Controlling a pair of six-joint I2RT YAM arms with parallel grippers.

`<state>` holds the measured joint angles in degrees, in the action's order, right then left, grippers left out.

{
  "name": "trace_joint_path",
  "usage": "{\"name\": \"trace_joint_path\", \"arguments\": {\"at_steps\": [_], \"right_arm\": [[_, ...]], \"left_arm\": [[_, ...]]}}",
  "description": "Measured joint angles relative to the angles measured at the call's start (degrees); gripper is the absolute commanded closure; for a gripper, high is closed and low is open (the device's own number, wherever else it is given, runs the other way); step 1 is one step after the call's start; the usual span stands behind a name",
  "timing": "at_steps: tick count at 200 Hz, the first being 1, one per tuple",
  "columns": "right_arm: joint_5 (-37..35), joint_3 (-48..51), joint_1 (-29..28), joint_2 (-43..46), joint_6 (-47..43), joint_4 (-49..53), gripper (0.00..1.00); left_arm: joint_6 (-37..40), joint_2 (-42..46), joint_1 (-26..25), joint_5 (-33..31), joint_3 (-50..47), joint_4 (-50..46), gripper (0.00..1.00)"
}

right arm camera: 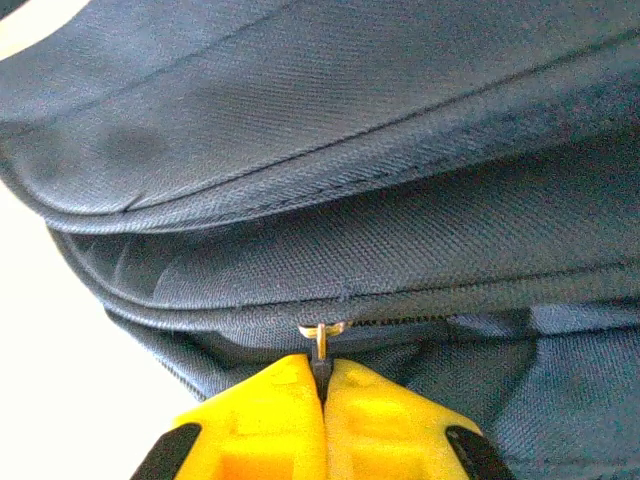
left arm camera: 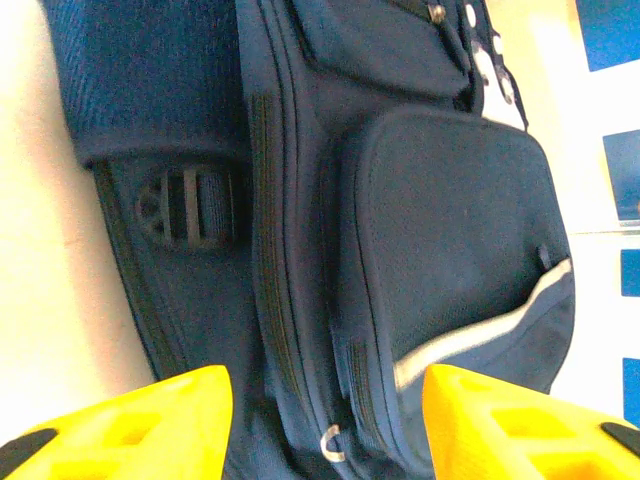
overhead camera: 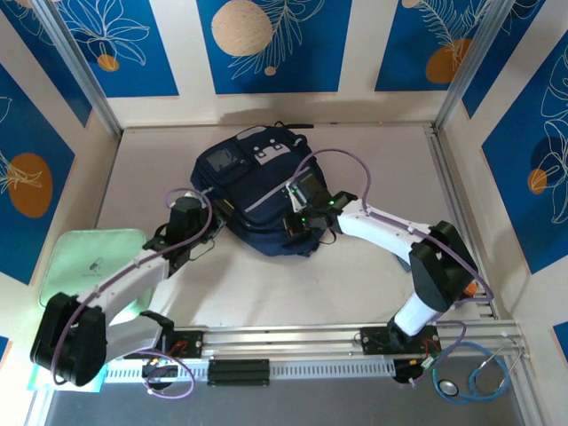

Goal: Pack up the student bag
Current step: Zip the student bag at the center of the table.

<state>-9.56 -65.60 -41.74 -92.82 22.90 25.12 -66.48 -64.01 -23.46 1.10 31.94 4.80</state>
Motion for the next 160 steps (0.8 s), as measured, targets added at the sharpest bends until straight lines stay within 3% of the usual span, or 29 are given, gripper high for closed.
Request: {"name": "trace_joint_path", "arguments": {"at_steps": [56,129,160], "right_arm": [[6.73,-9.01,-3.69,-5.51,-0.39,-2.25,1.0],[9.64,-12.35,-7.06,-9.57,0.13,-4.92,1.0],[9.64,-12.72,-7.06,-9.79,0.5,-4.94,1.0]], "left_arm": [[-3.52,4.46,-0.02,1.7,-1.62,-1.46,0.5],[-9.9,-0.31,0.0,4.55,-3.15,5.97,0.66],[-11.96,-2.56,-0.02,5.07,-4.28,9.29,0.69]]}}
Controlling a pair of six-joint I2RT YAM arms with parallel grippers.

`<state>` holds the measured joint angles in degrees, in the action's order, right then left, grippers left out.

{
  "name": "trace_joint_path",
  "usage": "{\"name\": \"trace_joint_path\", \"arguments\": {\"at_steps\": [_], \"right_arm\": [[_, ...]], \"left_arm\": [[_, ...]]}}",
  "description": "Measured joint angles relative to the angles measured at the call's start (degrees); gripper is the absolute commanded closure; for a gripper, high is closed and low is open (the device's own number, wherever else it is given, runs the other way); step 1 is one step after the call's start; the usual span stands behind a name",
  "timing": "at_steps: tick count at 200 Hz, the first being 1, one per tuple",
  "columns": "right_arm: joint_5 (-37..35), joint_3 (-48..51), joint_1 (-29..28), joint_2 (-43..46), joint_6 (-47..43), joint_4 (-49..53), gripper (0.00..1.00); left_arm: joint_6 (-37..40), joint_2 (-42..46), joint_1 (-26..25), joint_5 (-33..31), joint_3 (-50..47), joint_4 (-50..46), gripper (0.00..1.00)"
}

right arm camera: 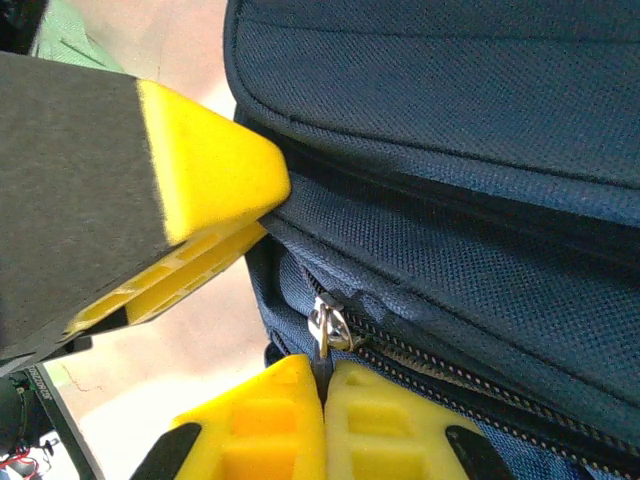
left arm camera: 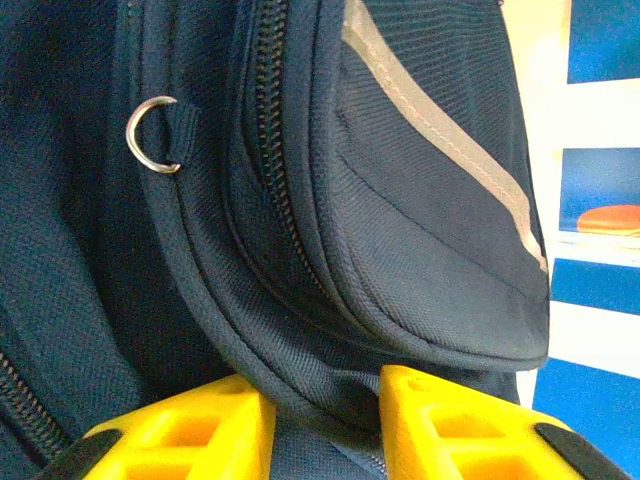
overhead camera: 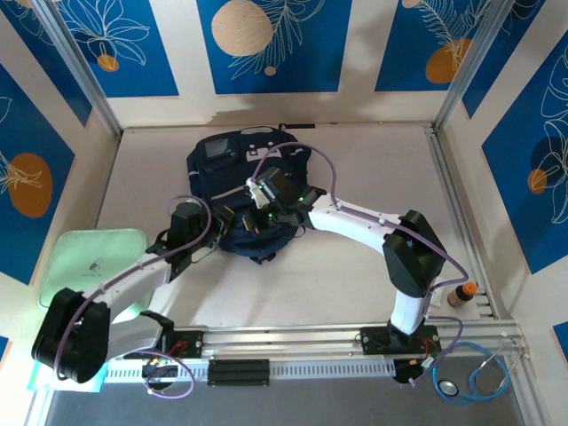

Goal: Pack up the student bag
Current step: Zip the student bag at the center of the table.

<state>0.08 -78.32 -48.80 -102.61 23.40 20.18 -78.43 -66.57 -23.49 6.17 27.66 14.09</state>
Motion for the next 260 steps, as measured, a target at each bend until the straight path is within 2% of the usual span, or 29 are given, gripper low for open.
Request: {"name": "trace_joint_path", "arguments": {"at_steps": [40,57,107,126,166,228,260], "right_arm": [[0.13,-0.31,-0.09,-0.63,-0.02,0.07,1.0],[0.13,-0.35,-0.31,-0.81,-0.04,0.04,1.0],[-2.91,-0.26,-0.98,-0.81,-0.52,0.61,1.0],[-5.07,0.96,-1.25,-0.74,-0.74,0.37,1.0],[-8.48,8.26,0.28,1.73,-0.92,-1.68,1.0],[-12.72,14.27,10.91,6.67,-0.33,-0.11,1.0],[-13.42,14.27,13.94,7.52,0.17,0.24,1.0]], "left_arm": [[-1.2,-1.31,0.0,0.2,-0.33,2.1,0.62],[-1.49,-1.57,0.0,0.2,-0.37,2.71,0.62],[-1.6,-3.06,0.0,-0.09,-0.28,2.99,0.87],[-0.79,-3.04,0.0,-0.61,-0.13,2.71,1.0],[2.38,-2.95,0.0,-1.33,0.02,-0.2,1.0],[5.57,-4.02,0.0,-1.38,1.66,-2.27,1.0],[8.11,-5.66,0.0,-0.68,3.67,-3.98,1.0]]}}
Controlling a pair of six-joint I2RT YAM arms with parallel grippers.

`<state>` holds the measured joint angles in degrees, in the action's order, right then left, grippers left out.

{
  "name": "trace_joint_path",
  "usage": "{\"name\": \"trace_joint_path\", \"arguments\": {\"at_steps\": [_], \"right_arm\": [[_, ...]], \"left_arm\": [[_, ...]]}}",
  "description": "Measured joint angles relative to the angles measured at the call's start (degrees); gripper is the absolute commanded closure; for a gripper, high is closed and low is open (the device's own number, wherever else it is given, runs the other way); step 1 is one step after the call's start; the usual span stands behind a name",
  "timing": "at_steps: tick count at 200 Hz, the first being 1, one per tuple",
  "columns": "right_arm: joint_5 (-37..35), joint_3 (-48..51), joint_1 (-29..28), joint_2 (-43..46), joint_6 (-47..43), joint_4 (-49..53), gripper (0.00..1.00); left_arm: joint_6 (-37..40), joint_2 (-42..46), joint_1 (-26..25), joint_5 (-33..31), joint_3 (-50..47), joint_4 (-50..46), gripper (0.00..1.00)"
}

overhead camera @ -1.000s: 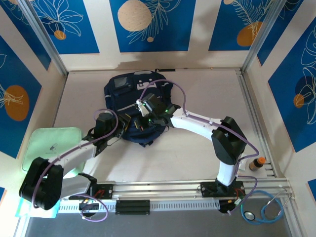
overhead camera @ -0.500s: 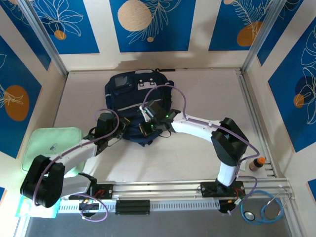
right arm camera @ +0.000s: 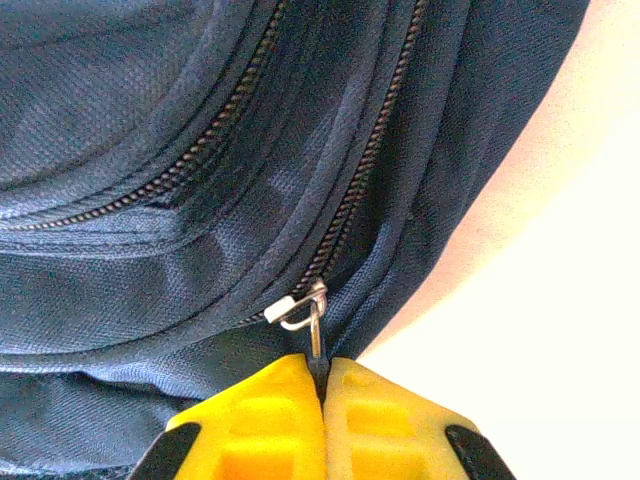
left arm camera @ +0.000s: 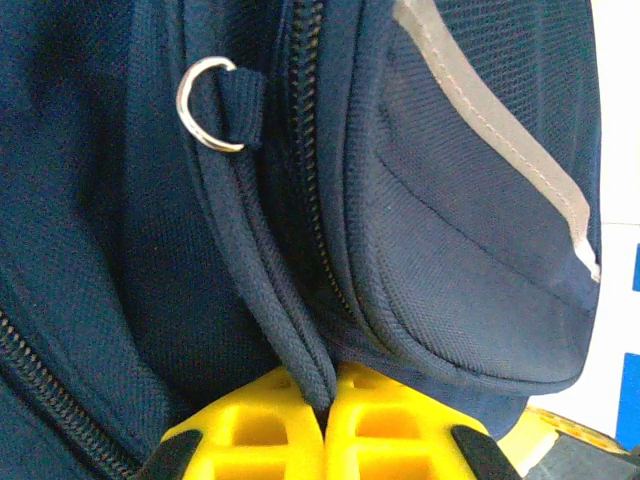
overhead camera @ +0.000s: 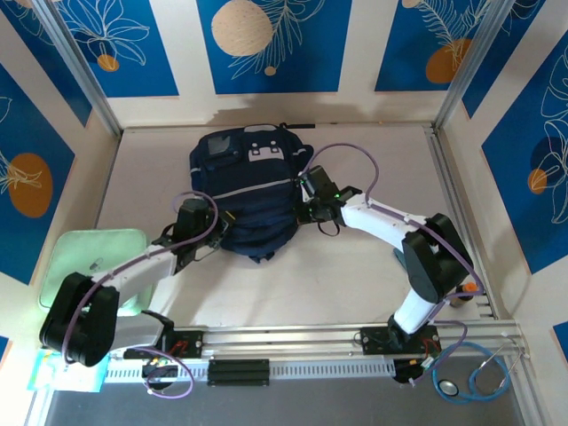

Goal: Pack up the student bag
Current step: Zip the student bag at the center of the table.

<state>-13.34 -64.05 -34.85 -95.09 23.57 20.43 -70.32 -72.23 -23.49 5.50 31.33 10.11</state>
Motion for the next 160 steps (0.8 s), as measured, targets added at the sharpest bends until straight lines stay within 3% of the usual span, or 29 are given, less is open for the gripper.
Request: {"name": "trace_joint_path", "arguments": {"at_steps": [66,112,160], "right_arm": [[-0.17,3.61,-4.42,3.32,0.24,0.17,1.0],[2.58,4.07,-11.23,3.5,1.97,-0.39,1.0],[7.98,-1.18,-14.08,0.0,3.28,-1.29,1.0]], "left_arm": [[12.33,-5.49,4.39,2.1,11.96,-11.32,0.97],[17.53,-7.89,8.26,2.32,14.82,-14.45,0.71],[14.45,-1.68,7.87,-1.03,12.7,-16.48,0.61]]}}
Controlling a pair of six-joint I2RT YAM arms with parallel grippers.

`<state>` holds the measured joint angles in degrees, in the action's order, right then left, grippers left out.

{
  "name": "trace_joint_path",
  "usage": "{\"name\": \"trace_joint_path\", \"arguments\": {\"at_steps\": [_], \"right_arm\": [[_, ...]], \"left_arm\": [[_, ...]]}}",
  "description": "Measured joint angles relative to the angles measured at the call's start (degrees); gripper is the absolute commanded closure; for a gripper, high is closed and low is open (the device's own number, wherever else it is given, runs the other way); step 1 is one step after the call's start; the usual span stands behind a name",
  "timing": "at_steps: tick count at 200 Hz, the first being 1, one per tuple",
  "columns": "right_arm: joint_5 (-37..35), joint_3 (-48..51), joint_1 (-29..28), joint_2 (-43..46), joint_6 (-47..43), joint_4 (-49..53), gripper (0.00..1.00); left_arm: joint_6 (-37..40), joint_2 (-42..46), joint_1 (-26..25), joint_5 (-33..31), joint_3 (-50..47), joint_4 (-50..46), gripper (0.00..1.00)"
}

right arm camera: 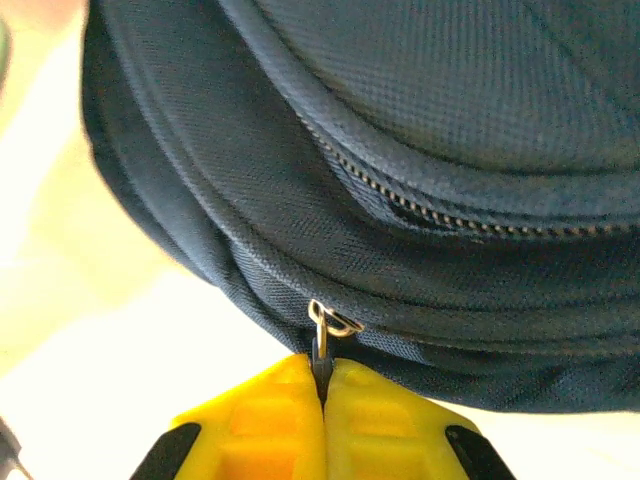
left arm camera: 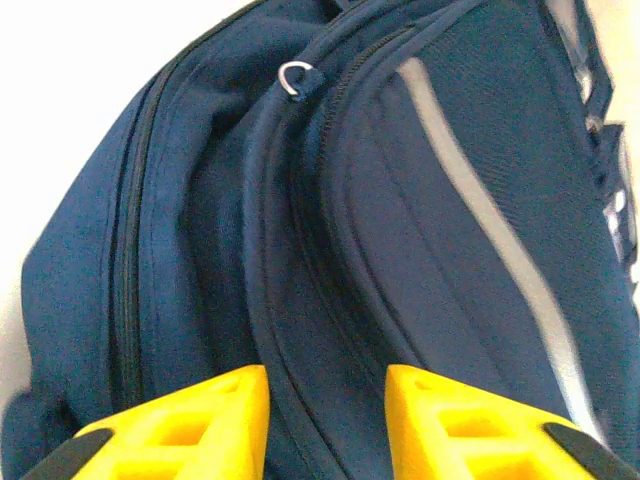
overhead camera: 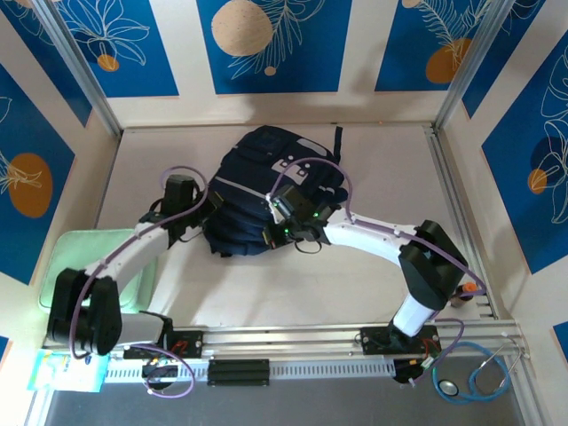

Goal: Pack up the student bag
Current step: Zip the student bag at the center of the table.

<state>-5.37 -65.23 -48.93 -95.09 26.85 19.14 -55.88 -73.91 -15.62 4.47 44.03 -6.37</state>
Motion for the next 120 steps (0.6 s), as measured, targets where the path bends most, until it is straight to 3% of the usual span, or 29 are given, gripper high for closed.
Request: {"name": "trace_joint_path", "arguments": {"at_steps": [42,100,120], "right_arm": [[2.58,-3.28,-0.72,-1.88,0.42,-1.66,1.0],[3.15,-3.3,-0.76,-1.9,0.39,-1.7,1.0],[3.02,-3.28,-0.9,-1.9,0.0,-1.7,1.0]], "left_arm": [[-8.24,3.54,-3.87,-0.2,-5.11,5.29,0.6],[-16.11,-1.55,-6.82,1.31,-8.96,14.4,0.56],[-16.7,-3.26,-6.82,1.7,-8.94,15.85,0.63]]}}
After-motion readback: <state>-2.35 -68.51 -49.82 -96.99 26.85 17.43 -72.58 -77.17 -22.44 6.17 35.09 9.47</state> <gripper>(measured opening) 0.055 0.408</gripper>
